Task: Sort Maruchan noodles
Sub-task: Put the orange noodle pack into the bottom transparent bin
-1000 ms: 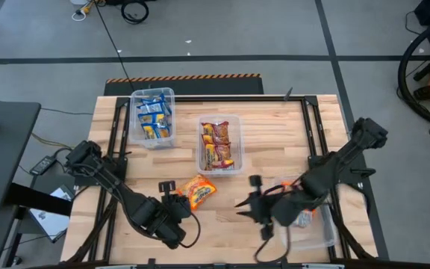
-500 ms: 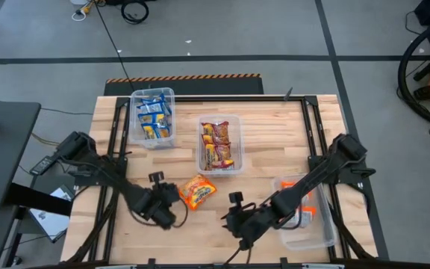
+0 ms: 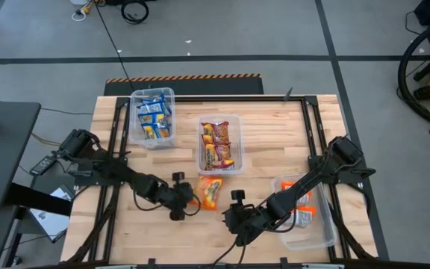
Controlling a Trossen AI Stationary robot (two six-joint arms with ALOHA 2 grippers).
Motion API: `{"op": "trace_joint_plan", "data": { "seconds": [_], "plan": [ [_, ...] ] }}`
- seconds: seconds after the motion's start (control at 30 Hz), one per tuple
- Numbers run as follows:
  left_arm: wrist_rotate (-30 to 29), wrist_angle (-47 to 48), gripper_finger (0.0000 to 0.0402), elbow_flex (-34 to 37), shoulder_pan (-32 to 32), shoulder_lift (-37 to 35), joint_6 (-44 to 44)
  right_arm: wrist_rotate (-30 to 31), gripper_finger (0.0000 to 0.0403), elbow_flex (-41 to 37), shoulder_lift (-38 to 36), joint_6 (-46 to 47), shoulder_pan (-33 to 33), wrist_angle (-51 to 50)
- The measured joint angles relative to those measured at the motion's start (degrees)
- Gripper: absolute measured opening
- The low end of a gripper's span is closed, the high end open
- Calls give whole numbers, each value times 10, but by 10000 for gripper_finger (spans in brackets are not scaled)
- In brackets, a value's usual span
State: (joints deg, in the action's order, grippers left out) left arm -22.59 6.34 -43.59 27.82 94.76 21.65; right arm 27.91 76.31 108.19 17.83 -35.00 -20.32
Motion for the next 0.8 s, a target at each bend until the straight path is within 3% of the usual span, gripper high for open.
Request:
{"op": "trace_joint_plan", "data": {
  "seconds": [0.2,0.33,0.57,0.8],
  "plan": [
    [39,-145,123,0,14,0,-28,10,131,-2,28,-63,1,-1],
    [48,-177,123,0,21,0,-27,23,136,-2,64,-135,2,12],
    [77,-90,123,-10,36,-46,37,69,135,-3,134,-319,12,169],
    [77,8,123,-30,50,-113,63,112,135,13,175,-367,42,193]
  ]
}}
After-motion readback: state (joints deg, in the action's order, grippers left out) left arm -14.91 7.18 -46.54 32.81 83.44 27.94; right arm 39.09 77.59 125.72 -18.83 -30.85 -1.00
